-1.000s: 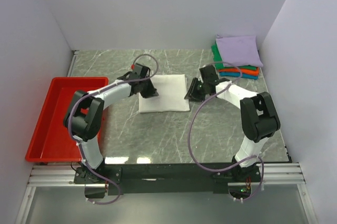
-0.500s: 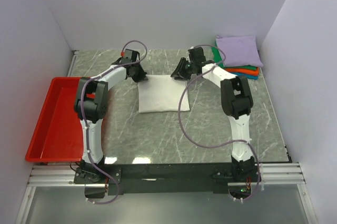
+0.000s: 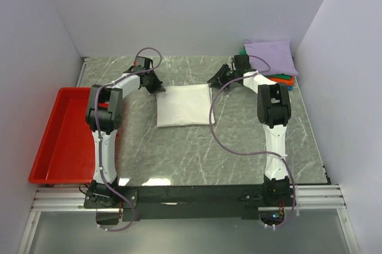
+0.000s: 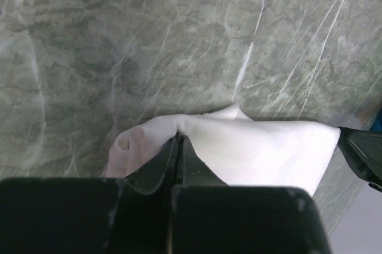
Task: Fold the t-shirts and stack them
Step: Fold the tshirt
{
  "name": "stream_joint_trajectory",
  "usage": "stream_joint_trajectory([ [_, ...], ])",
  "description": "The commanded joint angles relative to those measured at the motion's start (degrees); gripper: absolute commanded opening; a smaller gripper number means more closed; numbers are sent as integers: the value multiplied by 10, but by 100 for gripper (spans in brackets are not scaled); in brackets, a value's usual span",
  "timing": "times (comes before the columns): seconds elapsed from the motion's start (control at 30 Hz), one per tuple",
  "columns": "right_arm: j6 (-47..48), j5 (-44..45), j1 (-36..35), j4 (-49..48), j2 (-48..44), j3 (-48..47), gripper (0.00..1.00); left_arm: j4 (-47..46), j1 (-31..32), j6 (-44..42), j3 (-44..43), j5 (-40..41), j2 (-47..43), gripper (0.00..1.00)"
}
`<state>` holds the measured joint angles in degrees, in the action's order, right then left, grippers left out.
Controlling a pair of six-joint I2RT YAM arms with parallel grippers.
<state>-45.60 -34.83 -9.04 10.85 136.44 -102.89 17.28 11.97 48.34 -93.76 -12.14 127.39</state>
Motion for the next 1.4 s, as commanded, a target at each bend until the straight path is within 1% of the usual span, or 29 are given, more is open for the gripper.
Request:
stream_joint_trajectory([
  [0.0, 6, -24, 2, -7, -35, 12, 38, -16, -2, -7, -5, -10, -21, 2],
  [0.17, 48, 3, 11, 48, -77, -7, 40, 20, 16, -32, -30, 13, -62, 4],
  [0.3, 71, 34, 17, 62, -113, 13, 41, 37, 43, -38, -19, 27, -102, 4],
  [0.37, 86, 44, 21, 71, -130, 26, 43, 43, 71, -39, 3, 39, -131, 4],
  [0.43, 96, 42, 24, 77, -139, 32, 49, 46, 95, -36, 33, 55, -156, 5],
  [0.5, 122, 31, 24, 104, -138, 25, 51, 36, 125, -19, 59, 57, -169, 4],
  [0.53, 129, 27, 24, 110, -139, 26, 51, 30, 134, -14, 87, 56, -174, 4],
  [0.57, 137, 26, 24, 108, -148, 36, 52, 23, 154, -3, 101, 54, -184, 2],
  [0.6, 140, 24, 24, 100, -156, 50, 55, 18, 164, 3, 114, 55, -188, 2],
  [0.63, 146, 20, 23, 79, -174, 83, 59, 7, 185, 8, 137, 56, -193, 1],
  [0.77, 168, 40, 17, 65, -204, 143, 62, 0, 222, 21, 172, 84, -186, 1],
  [0.97, 193, 76, -23, 56, -217, 190, 63, -25, 230, 35, 219, 94, -172, 1],
  [1.07, 192, 103, -41, 46, -221, 216, 64, -19, 235, 26, 216, 96, -155, 1],
  [1.2, 199, 162, -58, 44, -219, 235, 64, -19, 237, 20, 212, 90, -150, 1],
  [1.37, 197, 179, -74, 30, -214, 244, 64, -14, 238, 14, 206, 86, -169, 1],
])
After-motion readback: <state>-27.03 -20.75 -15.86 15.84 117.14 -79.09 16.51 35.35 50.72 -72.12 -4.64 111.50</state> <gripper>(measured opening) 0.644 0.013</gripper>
